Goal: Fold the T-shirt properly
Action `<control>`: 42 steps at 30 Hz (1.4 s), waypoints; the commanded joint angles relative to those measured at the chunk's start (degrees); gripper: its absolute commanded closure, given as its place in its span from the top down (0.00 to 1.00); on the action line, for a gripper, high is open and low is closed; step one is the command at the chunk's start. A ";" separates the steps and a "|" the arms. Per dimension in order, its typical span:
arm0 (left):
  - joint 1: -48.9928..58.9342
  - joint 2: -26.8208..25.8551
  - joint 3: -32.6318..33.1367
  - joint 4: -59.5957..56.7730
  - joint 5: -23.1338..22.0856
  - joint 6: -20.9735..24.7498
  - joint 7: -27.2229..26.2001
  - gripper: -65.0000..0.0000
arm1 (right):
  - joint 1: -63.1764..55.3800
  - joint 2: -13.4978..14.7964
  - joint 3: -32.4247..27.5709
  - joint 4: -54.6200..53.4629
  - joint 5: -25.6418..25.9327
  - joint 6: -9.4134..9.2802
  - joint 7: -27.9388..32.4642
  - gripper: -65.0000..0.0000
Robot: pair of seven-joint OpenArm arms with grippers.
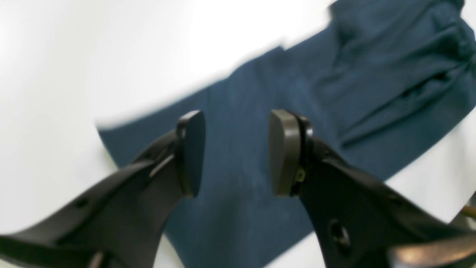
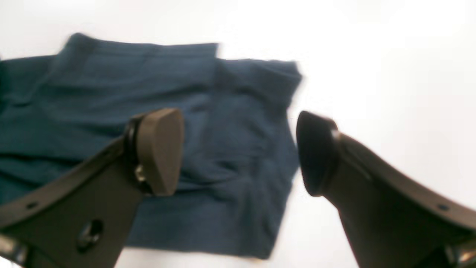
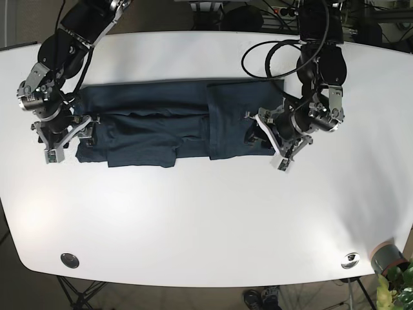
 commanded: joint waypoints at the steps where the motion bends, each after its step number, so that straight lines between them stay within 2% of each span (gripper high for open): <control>1: 0.13 -1.02 -0.70 -0.41 -1.37 -0.82 -1.18 0.29 | 4.62 0.80 4.98 0.82 0.58 0.35 -2.53 0.70; 2: 0.48 -1.64 -0.78 -1.29 -1.37 -2.49 -1.27 0.21 | 5.76 0.89 6.13 -0.15 0.58 0.44 -3.41 0.71; 6: 0.83 -2.16 -1.05 -4.46 -1.11 -9.26 -1.27 0.01 | 9.37 2.21 8.85 -5.51 0.67 0.97 -5.78 0.71; 8: 0.92 -2.08 -3.07 -6.21 -1.11 -11.98 -1.53 0.01 | 11.13 3.26 10.70 -9.55 0.67 2.50 -6.13 0.71; 10: 1.89 -1.90 -5.27 -7.53 -1.02 -13.57 -3.21 0.01 | 12.27 3.79 11.93 -13.34 0.67 2.50 -6.13 0.71; 12: 2.68 -2.08 -6.41 -9.11 -1.02 -14.53 -7.51 0.01 | 13.41 4.76 12.98 -17.12 0.67 2.50 -6.13 0.71; 16: 2.86 -3.39 -4.92 -12.63 -0.93 -14.71 -12.96 0.01 | 14.55 6.52 13.34 -22.92 0.67 2.50 -6.05 0.71; 27: 1.98 -4.71 -3.86 -18.87 -0.93 -14.71 -15.42 0.01 | 14.20 6.25 13.42 -30.74 0.67 2.50 -5.69 0.71; 36: 1.98 -5.68 -3.86 -18.96 -1.02 -14.71 -15.42 0.01 | 11.83 2.56 12.72 -28.81 0.67 2.50 -5.87 0.71; 42: 1.80 -5.68 -3.86 -19.05 -1.02 -14.71 -15.42 0.01 | 10.07 -0.96 8.32 -23.18 0.67 2.50 -6.05 0.70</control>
